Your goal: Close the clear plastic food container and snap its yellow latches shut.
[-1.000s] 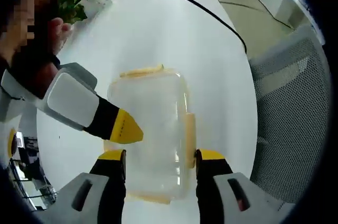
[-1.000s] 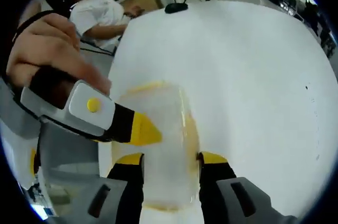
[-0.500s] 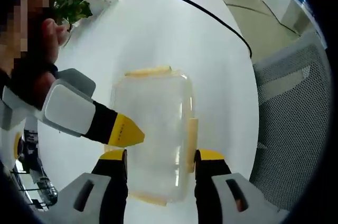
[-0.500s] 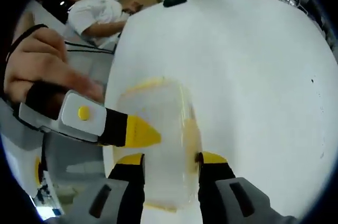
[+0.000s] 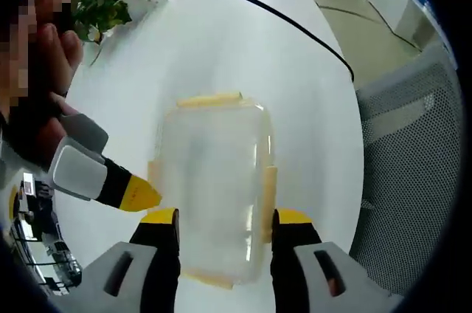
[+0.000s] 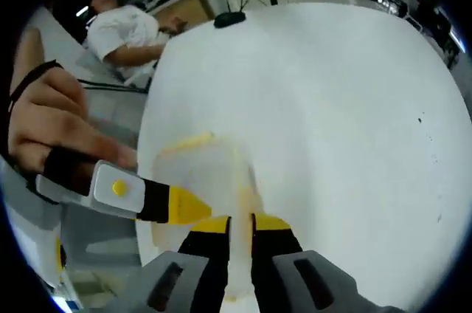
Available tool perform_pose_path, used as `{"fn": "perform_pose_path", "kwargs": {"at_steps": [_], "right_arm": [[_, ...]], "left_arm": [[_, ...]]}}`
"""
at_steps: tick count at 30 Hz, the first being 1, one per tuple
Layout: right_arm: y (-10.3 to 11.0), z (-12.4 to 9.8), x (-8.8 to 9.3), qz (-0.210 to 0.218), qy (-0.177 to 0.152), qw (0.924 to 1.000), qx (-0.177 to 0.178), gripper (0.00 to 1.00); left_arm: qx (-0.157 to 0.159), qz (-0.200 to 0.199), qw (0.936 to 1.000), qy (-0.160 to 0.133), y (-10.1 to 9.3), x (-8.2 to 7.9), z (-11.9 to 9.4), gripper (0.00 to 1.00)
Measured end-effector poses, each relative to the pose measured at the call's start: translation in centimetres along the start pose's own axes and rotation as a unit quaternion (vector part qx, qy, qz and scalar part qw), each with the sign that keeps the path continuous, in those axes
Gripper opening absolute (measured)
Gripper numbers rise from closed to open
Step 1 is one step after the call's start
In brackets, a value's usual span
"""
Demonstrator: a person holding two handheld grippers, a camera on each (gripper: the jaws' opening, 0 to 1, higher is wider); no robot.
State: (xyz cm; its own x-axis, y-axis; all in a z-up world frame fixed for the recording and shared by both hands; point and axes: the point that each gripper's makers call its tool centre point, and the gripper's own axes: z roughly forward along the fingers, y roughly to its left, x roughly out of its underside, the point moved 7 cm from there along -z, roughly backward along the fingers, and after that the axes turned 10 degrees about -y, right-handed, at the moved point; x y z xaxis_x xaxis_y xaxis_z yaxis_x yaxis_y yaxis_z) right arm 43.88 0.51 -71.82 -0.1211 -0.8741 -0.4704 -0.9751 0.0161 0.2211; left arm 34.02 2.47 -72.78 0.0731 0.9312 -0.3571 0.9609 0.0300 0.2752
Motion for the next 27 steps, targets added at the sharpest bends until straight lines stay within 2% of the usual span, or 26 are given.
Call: {"fn": "perform_pose_path", "kwargs": {"at_steps": [2, 5, 12, 17, 20, 23, 24, 27], "right_arm": [[0.4, 0.6, 0.3, 0.045, 0.011, 0.9988, -0.02, 0.17], [-0.6, 0.3, 0.3, 0.043, 0.008, 0.9986, -0.03, 0.17], [-0.9, 0.6, 0.4, 0.073, 0.017, 0.996, -0.049, 0.19], [-1.5, 0.9, 0.6, 0.108, 0.021, 0.9902, -0.087, 0.2], [-1.7, 1.3, 0.4, 0.12, 0.04, 0.9858, -0.11, 0.2], [-1.9, 1.8, 0.2, 0.141, 0.055, 0.9823, -0.11, 0.2], [-1.8, 1.7, 0.3, 0.138, 0.062, 0.9808, -0.123, 0.2], [-1.7, 1.6, 0.4, 0.142, 0.059, 0.9793, -0.131, 0.2]], "left_arm": [[-0.002, 0.003, 1.0, 0.0, 0.0, 0.0, 0.0, 0.48], [-0.001, 0.003, 1.0, 0.004, 0.0, -0.1, 0.0, 0.48], [-0.002, 0.003, 1.0, 0.005, 0.1, -0.1, 0.0, 0.48], [-0.003, 0.005, 1.0, 0.005, 0.0, -0.1, 0.0, 0.48], [-0.003, 0.003, 1.0, 0.002, 0.0, 0.0, -0.1, 0.48], [0.003, 0.001, 1.0, 0.004, -0.1, 0.1, -0.1, 0.47], [-0.002, 0.005, 1.0, 0.003, 0.0, 0.0, 0.0, 0.47], [-0.002, 0.003, 1.0, 0.005, 0.0, 0.0, 0.0, 0.48]]}}
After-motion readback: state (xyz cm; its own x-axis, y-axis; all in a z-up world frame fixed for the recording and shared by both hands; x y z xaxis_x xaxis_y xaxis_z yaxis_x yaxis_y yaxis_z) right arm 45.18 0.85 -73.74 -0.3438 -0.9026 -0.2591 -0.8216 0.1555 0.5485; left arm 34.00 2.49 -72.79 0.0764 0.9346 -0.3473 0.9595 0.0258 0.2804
